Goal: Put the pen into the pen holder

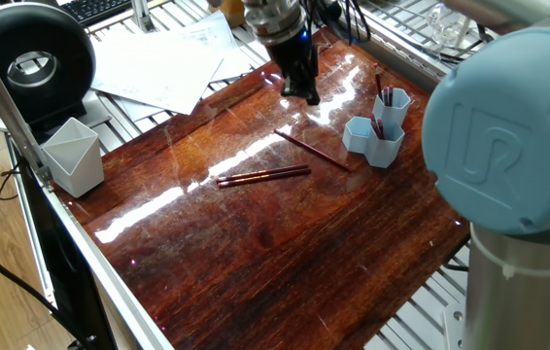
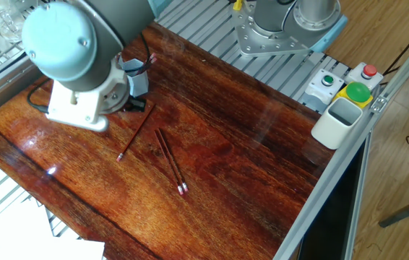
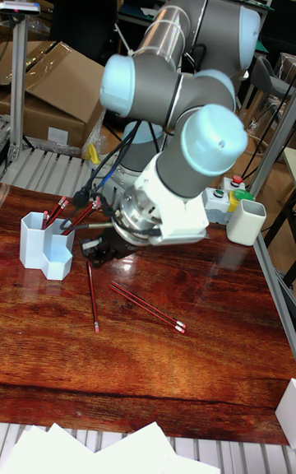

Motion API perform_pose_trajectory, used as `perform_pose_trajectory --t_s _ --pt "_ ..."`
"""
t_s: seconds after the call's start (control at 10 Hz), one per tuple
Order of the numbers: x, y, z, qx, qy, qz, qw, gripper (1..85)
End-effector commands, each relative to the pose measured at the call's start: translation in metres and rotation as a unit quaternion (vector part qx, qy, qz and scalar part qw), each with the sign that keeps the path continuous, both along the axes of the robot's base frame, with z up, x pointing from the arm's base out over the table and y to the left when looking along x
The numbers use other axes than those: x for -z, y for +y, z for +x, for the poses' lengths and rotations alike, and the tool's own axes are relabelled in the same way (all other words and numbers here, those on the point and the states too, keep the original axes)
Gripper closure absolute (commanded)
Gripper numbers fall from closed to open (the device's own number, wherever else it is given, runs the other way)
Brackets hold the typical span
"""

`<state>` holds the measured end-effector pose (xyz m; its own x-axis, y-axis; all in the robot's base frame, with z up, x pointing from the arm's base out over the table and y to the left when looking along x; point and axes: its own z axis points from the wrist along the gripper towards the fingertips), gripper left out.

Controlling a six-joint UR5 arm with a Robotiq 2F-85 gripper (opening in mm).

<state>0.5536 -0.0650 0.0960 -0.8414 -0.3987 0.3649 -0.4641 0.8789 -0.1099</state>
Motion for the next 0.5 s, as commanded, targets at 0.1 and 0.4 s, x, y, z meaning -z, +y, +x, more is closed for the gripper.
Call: perform_pose_trajectory --t_s 0.1,0.4 --pt "0.025 0.009 0.005 0.007 -0.013 0.023 0.9996 61.0" --pt "0.019 0.008 -0.015 0.018 0.027 0.016 0.9994 56.7"
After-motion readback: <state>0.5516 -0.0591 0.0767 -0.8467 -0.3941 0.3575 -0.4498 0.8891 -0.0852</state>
